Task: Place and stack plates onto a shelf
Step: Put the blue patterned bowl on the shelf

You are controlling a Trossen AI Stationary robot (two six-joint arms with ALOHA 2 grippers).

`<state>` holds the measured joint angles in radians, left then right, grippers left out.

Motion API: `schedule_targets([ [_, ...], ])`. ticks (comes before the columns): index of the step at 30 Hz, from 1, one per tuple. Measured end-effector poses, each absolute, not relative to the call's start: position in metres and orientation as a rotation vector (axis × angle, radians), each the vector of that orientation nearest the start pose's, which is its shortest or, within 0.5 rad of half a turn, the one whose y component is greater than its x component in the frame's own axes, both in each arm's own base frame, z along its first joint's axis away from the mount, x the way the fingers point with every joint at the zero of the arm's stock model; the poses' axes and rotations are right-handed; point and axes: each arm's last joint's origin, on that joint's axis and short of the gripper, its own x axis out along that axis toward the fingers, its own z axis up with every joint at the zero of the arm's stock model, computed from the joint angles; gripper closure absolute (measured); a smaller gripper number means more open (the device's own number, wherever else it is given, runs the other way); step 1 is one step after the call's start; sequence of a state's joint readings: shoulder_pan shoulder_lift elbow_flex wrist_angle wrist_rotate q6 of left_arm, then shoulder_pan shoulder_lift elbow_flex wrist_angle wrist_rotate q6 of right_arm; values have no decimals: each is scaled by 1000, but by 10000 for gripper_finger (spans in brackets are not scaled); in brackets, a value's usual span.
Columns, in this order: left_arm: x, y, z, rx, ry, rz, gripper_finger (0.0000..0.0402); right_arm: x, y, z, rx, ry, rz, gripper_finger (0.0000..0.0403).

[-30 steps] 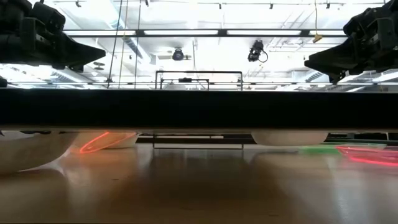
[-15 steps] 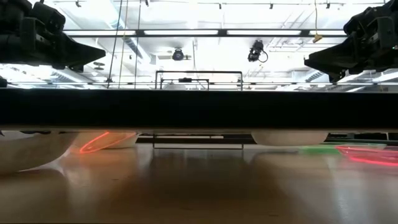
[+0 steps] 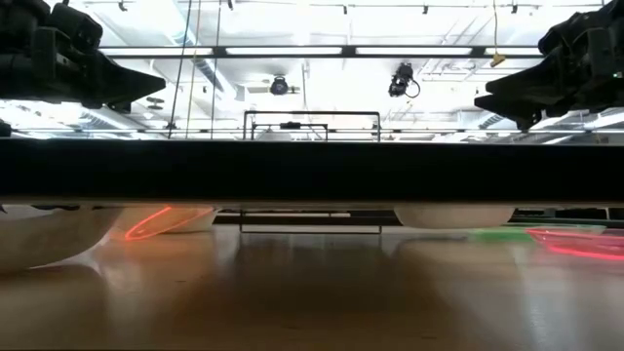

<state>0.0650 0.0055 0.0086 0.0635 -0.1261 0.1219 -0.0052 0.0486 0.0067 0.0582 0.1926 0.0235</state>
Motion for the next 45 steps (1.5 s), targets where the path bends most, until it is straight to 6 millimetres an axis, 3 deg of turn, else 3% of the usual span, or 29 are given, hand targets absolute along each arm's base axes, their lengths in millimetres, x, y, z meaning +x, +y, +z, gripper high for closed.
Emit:
schedule_targets([
  [8, 97, 10, 172, 120, -55, 195, 388, 100, -7, 167, 25, -18, -222, 60],
  [15, 97, 10, 172, 120, -55, 195, 388, 100, -7, 167, 29, -18, -222, 25],
  [30, 97, 10, 172, 119, -55, 195, 388, 99, -7, 172, 353, -105, -207, 25],
  [37, 97, 10, 172, 119, -55, 195, 388, 95, -7, 196, 357, -155, -219, 30],
  [45, 97, 10, 172, 120, -55, 195, 388, 94, -13, 213, 393, 53, -407, 47],
])
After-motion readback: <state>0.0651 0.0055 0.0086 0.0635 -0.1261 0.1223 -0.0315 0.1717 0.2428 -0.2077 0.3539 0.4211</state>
